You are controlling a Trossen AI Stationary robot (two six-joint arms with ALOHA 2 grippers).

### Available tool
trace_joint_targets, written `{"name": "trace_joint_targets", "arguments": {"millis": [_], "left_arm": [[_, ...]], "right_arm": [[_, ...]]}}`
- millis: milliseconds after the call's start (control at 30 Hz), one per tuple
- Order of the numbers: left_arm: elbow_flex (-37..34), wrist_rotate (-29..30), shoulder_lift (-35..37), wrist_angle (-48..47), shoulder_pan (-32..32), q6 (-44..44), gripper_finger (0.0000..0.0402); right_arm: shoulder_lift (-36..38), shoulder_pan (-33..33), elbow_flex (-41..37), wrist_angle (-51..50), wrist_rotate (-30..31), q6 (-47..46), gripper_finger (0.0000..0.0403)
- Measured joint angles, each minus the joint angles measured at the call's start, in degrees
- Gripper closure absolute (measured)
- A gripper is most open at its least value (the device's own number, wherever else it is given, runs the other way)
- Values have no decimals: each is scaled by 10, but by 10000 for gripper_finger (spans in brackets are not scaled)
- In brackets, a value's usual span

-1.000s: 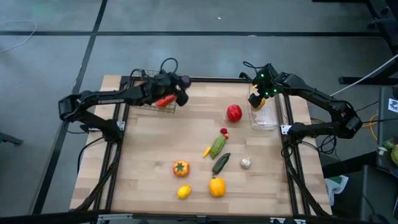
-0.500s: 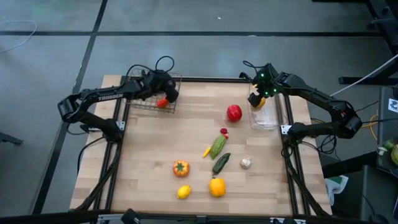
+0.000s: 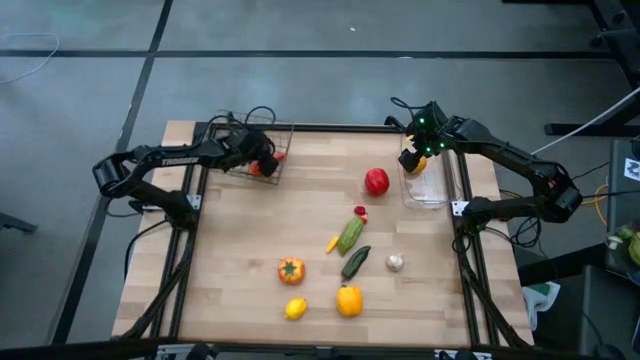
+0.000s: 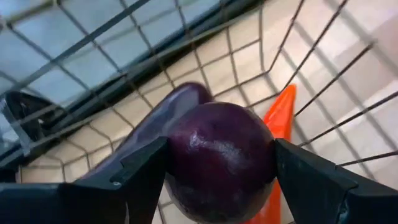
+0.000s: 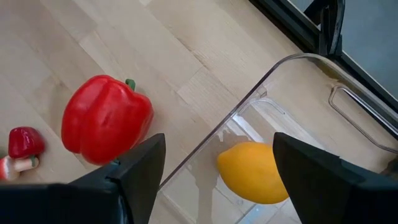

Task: Sort produce into baskets
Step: Put the violet onion into the silver wire basket

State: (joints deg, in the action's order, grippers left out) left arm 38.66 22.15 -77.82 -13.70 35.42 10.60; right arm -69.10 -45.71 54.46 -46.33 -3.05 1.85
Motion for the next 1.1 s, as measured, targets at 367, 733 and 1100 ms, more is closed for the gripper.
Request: {"name": "trace_joint_targets", "arguments": {"millis": [367,733,1100], "left_arm": [[-10,0,0,10,0,0,121],[-11,0,0,10,0,-1,121],[-11,12,0,8,2,-1,121]], "right_arm": [[0,0,0,0,0,0,107],[0,0,0,0,0,0,107],[0,0,0,-1,0,0,107]]}}
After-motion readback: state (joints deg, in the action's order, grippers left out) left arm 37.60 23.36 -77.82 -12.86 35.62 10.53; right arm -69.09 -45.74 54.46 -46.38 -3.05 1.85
